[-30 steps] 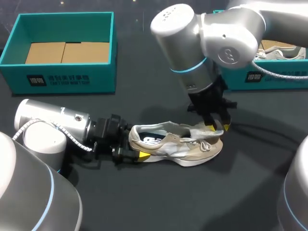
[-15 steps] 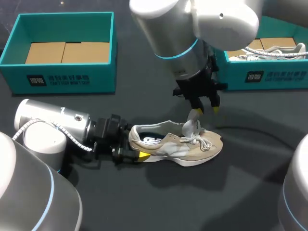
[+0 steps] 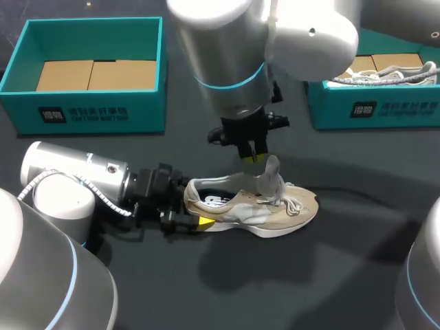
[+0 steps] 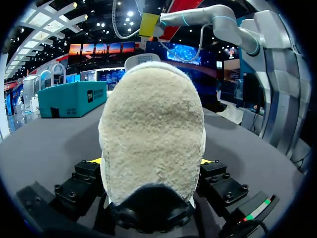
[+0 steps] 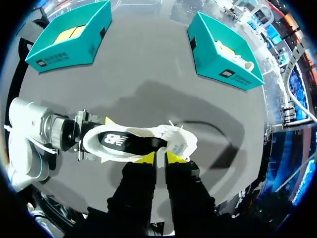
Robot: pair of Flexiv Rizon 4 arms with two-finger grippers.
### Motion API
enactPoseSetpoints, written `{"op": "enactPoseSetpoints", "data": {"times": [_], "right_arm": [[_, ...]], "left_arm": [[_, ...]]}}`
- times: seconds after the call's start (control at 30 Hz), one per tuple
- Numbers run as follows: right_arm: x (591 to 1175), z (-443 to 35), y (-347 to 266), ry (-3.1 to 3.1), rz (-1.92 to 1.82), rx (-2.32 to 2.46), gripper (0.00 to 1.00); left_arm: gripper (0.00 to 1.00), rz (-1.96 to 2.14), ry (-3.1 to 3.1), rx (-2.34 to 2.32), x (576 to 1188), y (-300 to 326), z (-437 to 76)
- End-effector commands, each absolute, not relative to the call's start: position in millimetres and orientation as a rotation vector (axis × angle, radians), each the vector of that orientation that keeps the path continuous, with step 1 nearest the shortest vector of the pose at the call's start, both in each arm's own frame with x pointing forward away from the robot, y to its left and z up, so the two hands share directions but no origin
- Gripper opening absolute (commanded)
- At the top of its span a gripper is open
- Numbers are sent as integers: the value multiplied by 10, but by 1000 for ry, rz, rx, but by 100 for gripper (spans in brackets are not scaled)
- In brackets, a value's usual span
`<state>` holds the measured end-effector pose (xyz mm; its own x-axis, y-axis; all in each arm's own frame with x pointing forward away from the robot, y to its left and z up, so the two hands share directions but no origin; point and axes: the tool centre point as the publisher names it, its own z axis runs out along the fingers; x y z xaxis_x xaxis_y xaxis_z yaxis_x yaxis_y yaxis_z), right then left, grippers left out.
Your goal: Take the shoe out of the shoebox, open the shoe tongue, remove and reinsert the insole, then place the shoe into the shoebox
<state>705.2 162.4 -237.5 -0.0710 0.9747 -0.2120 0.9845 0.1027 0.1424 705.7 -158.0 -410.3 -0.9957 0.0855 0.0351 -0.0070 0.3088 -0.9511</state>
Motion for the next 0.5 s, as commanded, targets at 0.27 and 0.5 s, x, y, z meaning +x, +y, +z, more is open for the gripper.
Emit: {"op": "enactPoseSetpoints", "data": {"times": [0.27,0.5], "right_arm": [[6936,-2514,1775,2666,21,1365,0],[6936,-2514,1775,2666,21,1365,0]], "left_arm": [[0,1799,-2479,-74,7059,-1571,-4117],[0,1799,-2479,-74,7059,-1571,-4117]]}}
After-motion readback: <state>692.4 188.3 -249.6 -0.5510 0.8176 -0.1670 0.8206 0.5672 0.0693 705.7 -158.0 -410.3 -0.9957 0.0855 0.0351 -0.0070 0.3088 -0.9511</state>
